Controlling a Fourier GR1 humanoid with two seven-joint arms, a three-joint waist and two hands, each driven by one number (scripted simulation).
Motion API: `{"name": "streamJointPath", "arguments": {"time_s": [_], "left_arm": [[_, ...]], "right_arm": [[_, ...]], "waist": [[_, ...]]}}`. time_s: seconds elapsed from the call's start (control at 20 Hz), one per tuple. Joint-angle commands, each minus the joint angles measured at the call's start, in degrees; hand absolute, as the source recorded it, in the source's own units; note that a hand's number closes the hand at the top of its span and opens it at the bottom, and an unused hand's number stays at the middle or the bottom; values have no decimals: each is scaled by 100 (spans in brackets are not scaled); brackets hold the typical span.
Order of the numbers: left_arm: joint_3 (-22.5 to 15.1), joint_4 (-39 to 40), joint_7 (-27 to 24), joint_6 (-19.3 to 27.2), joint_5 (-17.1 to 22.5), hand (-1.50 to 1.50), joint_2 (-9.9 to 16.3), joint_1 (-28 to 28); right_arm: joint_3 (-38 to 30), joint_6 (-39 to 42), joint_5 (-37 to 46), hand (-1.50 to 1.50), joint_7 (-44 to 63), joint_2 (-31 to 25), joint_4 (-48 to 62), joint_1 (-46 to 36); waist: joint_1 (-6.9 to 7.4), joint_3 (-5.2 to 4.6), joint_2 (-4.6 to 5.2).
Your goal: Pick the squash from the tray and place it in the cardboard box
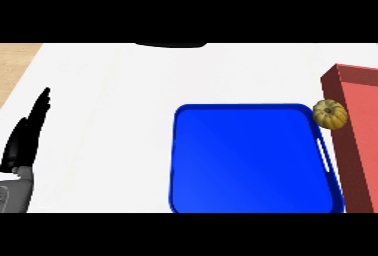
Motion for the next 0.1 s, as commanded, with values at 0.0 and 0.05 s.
{"name": "streamJointPath", "arguments": {"time_s": [0.0,0.05], "left_arm": [[38,-38,-27,-57,104,0,-18,-12],[-19,42,-52,44,-5,0,-75,7]], "right_arm": [[69,951,44,-150,-790,-152,-9,189],[98,992,57,-150,-767,-222,-74,170]], "waist": [[49,19,25],[8,15,49]]}}
